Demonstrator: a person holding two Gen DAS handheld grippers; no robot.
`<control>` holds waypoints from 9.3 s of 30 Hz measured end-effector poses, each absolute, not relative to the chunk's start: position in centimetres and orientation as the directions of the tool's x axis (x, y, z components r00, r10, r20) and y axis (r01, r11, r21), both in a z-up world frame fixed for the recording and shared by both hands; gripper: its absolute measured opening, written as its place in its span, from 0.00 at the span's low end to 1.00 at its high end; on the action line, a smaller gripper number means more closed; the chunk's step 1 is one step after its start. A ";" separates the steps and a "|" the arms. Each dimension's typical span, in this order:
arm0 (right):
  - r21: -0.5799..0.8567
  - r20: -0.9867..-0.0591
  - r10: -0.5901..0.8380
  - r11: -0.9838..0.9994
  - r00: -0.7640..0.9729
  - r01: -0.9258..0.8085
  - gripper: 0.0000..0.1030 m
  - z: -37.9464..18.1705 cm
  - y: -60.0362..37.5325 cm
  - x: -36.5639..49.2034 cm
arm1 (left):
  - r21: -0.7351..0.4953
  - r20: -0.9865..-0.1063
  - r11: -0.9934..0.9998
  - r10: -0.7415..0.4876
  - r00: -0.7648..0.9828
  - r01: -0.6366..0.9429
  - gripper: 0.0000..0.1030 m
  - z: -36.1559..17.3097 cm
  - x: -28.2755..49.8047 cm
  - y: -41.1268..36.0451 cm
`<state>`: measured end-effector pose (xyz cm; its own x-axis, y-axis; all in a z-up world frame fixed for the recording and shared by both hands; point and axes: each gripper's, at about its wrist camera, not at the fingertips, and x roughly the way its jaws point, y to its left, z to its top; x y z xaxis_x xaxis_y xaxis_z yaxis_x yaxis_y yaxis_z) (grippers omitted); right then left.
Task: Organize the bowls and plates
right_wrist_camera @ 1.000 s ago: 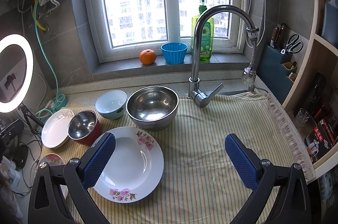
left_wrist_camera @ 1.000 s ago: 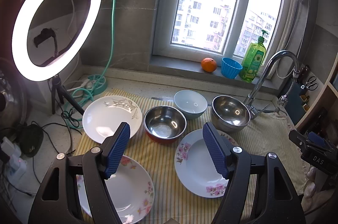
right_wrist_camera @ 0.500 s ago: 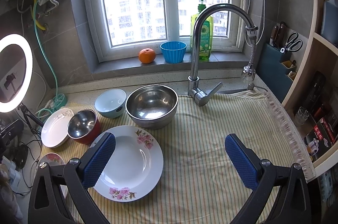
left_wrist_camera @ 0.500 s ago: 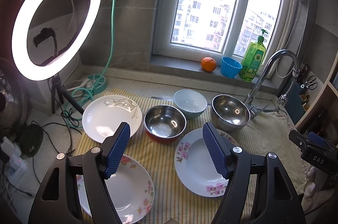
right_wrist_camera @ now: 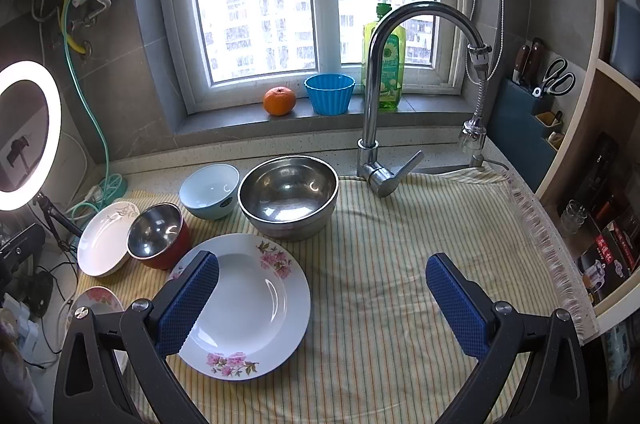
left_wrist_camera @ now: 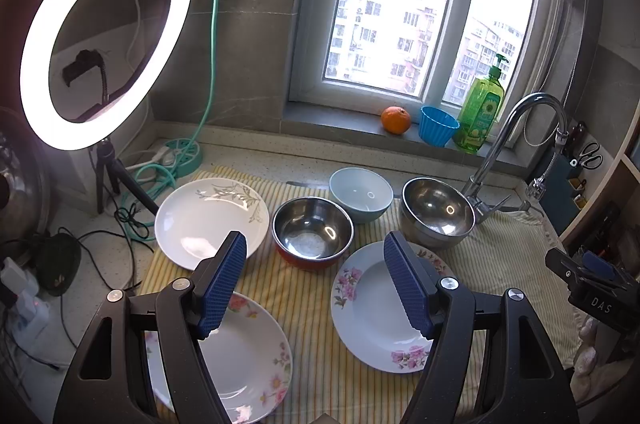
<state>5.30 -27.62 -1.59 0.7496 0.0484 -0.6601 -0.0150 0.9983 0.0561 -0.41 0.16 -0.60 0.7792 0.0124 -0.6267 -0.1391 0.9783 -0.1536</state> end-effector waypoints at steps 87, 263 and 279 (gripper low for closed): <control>0.426 -0.838 0.438 0.898 0.326 -0.111 0.24 -18.2 -29.2 16.6 | -0.391 -0.882 0.890 -0.290 0.370 -0.234 0.17 -16.8 9.0 0.4; 0.424 -0.812 0.541 0.805 0.219 -0.416 0.23 -14.9 -10.1 11.3 | -0.314 -0.875 0.803 -0.037 0.483 -0.507 0.13 -14.0 -5.5 15.7; 0.378 -0.857 0.493 0.800 0.152 -0.465 0.26 -17.1 -5.7 11.7 | -0.316 -0.895 0.778 -0.054 0.443 -0.543 0.13 -16.0 -6.0 18.2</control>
